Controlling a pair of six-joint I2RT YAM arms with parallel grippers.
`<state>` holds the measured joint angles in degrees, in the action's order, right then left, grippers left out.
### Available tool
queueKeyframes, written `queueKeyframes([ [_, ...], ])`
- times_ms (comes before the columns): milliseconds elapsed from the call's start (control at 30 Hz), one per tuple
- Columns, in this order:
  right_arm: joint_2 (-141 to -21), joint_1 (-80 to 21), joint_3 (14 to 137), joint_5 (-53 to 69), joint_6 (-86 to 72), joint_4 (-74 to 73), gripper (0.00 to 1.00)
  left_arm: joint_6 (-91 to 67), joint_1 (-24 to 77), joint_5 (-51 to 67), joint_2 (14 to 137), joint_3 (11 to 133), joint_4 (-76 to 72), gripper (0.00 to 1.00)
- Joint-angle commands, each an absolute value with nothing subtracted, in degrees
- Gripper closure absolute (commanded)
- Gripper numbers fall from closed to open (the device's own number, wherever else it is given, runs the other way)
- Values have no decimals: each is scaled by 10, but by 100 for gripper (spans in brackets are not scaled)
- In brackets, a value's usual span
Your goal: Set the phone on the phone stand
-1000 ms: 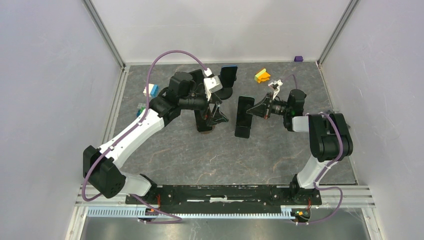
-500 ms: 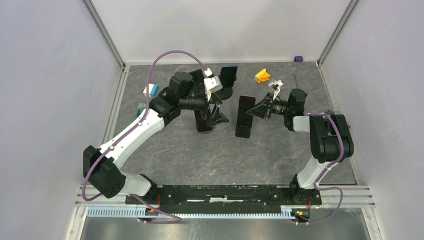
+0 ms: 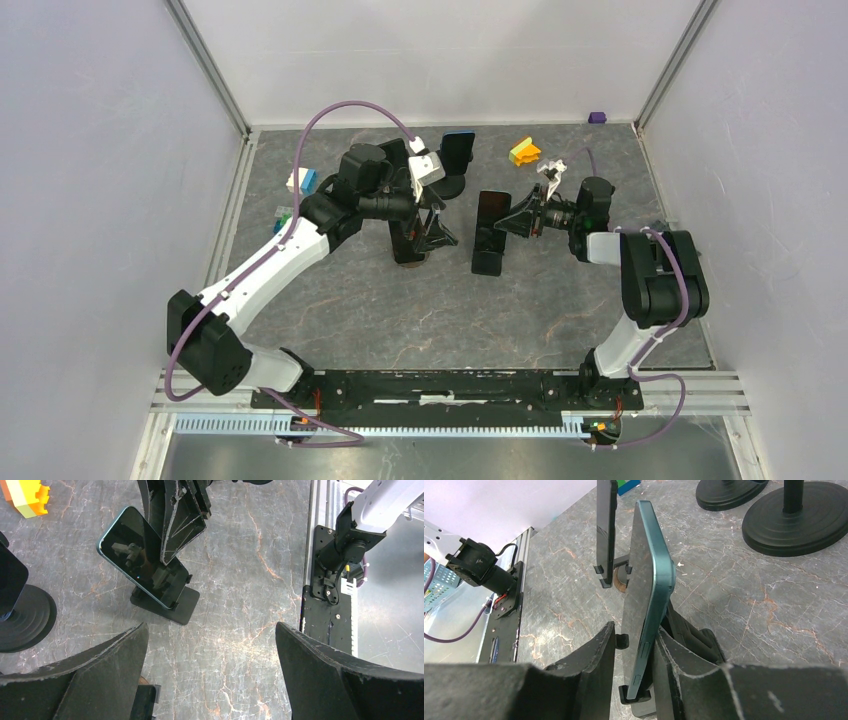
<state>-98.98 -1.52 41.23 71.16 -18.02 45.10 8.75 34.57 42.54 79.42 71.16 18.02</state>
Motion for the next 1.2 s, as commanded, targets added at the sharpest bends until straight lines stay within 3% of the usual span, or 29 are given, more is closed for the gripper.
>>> queueKeyframes([
  [0, -968, -7, 409, 699, -161, 456, 63, 70, 347, 443, 796, 714, 159, 0],
  [667, -947, -4, 409, 697, -154, 440, 57, 70, 347, 451, 796, 710, 160, 0],
  [1167, -919, -4, 448, 676, -22, 269, 56, 69, 346, 455, 795, 708, 161, 0],
])
